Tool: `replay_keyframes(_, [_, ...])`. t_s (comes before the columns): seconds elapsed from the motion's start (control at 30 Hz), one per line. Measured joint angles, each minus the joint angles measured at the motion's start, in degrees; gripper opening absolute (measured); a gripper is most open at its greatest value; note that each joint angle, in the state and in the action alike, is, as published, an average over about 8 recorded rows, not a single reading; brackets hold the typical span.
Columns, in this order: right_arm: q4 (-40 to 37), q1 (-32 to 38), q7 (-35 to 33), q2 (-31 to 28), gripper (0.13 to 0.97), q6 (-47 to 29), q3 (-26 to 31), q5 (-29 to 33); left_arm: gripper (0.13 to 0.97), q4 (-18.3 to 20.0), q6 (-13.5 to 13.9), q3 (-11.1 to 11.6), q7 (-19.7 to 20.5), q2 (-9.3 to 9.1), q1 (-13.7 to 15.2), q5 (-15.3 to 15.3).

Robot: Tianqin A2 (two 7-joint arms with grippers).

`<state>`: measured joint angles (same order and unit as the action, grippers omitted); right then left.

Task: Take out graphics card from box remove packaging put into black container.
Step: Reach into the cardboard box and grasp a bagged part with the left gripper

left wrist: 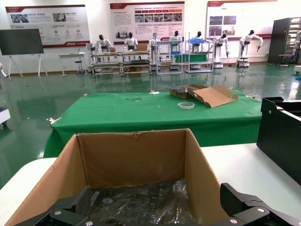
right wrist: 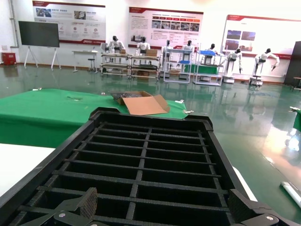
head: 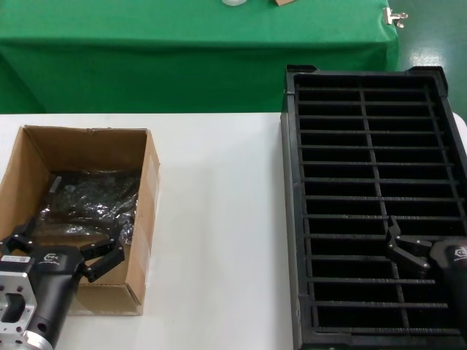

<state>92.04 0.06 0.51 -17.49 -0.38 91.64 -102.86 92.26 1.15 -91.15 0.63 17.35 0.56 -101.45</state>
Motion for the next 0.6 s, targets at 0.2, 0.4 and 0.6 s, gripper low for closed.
replay_keyframes(0.2, [0.0, 0.0, 0.0, 0.0, 0.966, 0.0, 0.0, 0.0, 0.966, 0.0, 0.0, 0.0, 0.0, 0.0, 0.0, 0.0])
replay_keyframes(0.4, [0.0, 0.0, 0.0, 0.0, 0.966, 0.0, 0.0, 0.0, 0.966, 0.05, 0.25, 0.22, -0.21, -0.03, 0.03, 0.07])
replay_keyframes(0.6, [0.0, 0.0, 0.0, 0.0, 0.966, 0.0, 0.0, 0.0, 0.966, 0.83, 2.45, 1.65, -1.97, 1.46, 0.62, 0.9])
